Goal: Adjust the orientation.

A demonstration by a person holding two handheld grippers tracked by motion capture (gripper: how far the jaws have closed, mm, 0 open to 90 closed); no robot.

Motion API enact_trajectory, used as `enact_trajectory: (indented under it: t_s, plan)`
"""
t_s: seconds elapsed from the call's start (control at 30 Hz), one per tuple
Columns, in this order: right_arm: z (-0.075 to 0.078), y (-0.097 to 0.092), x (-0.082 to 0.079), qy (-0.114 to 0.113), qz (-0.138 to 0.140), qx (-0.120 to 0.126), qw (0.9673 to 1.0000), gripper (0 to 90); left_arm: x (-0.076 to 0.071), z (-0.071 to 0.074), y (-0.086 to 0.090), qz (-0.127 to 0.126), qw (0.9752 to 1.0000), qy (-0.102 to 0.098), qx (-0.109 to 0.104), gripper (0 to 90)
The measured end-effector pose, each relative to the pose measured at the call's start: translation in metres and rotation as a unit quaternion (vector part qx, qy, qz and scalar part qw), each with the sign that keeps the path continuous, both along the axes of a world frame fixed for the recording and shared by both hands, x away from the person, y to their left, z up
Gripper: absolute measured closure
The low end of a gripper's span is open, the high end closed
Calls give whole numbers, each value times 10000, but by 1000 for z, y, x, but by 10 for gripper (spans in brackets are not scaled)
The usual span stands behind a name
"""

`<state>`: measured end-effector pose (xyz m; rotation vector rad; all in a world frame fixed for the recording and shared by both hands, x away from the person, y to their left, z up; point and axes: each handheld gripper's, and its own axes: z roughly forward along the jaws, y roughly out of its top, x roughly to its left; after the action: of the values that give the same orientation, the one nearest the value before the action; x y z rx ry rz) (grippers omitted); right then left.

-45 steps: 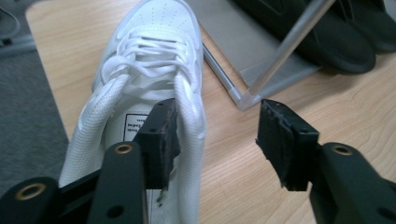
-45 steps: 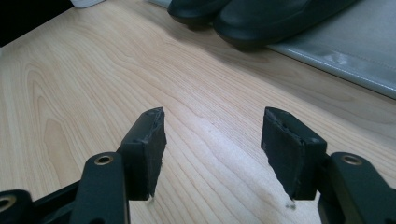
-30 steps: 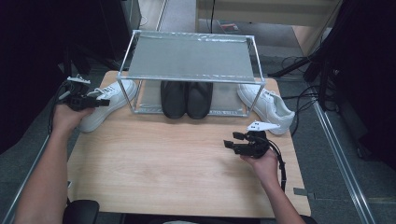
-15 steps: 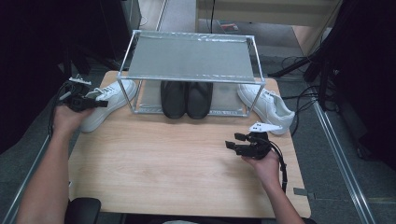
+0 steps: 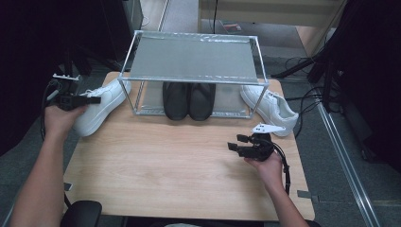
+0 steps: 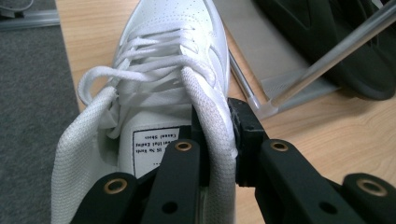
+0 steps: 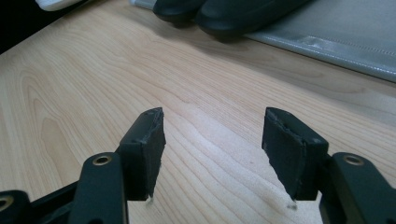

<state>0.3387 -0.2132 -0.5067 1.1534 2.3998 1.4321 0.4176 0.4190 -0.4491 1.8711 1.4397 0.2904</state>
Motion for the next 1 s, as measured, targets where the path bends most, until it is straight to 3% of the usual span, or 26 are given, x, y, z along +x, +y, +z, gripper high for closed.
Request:
enact_trajectory:
  t_s: [0.2, 0.5, 1.0]
  plan:
    - [1, 2, 3, -10, 37, 30, 10000, 402, -15, 13, -2, -24, 10000, -56, 35, 826]
    - [3, 11, 10, -9, 179, 58, 9998, 402, -43, 19, -8, -156, 9999, -51, 10, 825]
    - [5, 30, 23, -54, 429, 59, 9990, 405, -100, 15, -14, -166, 9999, -32, -8, 825]
